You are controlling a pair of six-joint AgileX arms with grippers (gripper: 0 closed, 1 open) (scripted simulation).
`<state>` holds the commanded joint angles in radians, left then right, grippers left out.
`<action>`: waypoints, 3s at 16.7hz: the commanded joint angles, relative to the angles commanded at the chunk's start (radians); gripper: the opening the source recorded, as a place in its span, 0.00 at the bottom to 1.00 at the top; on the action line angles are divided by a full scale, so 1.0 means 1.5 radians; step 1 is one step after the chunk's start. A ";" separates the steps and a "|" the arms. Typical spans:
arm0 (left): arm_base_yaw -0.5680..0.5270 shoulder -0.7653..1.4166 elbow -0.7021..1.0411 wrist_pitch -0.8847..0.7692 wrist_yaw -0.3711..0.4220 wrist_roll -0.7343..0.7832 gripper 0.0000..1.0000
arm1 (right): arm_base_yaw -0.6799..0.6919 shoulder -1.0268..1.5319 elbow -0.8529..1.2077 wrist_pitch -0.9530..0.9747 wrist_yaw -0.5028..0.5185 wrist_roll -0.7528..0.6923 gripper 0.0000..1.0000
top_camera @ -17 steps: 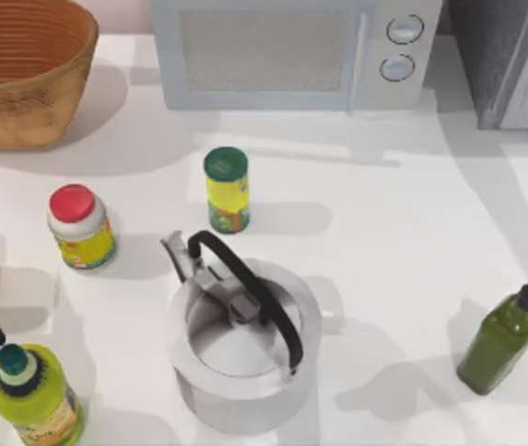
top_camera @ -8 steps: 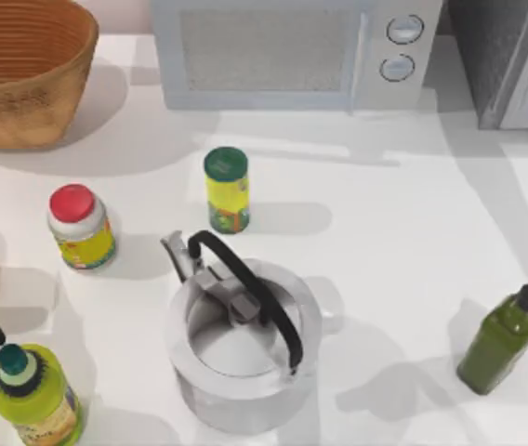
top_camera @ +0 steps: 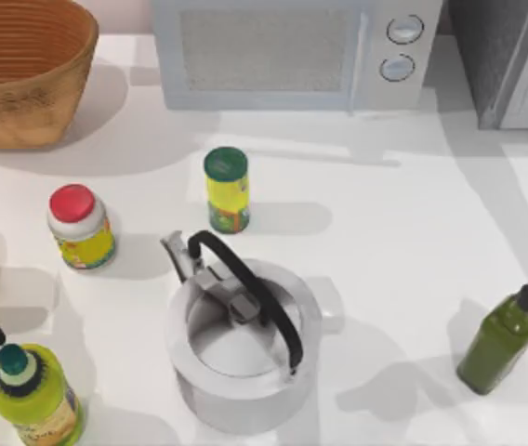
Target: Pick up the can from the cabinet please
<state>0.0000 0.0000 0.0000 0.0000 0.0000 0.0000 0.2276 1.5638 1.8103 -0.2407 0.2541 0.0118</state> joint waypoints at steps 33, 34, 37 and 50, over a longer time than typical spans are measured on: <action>0.000 0.000 0.000 0.000 0.000 0.000 1.00 | 0.047 -0.594 -0.524 -0.091 0.039 -0.004 0.00; 0.000 0.000 0.000 0.000 0.000 0.000 1.00 | 0.029 -0.635 -0.597 -0.068 0.019 -0.005 0.00; 0.000 0.000 0.000 0.000 0.000 0.000 1.00 | -0.027 -0.762 -0.812 0.003 -0.040 -0.006 0.00; 0.000 0.000 0.000 0.000 0.000 0.000 1.00 | -0.152 -1.042 -1.207 0.161 -0.169 -0.008 0.00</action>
<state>0.0000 0.0000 0.0000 0.0000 0.0000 0.0000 0.0000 0.0000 0.0000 0.0000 0.0000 0.0000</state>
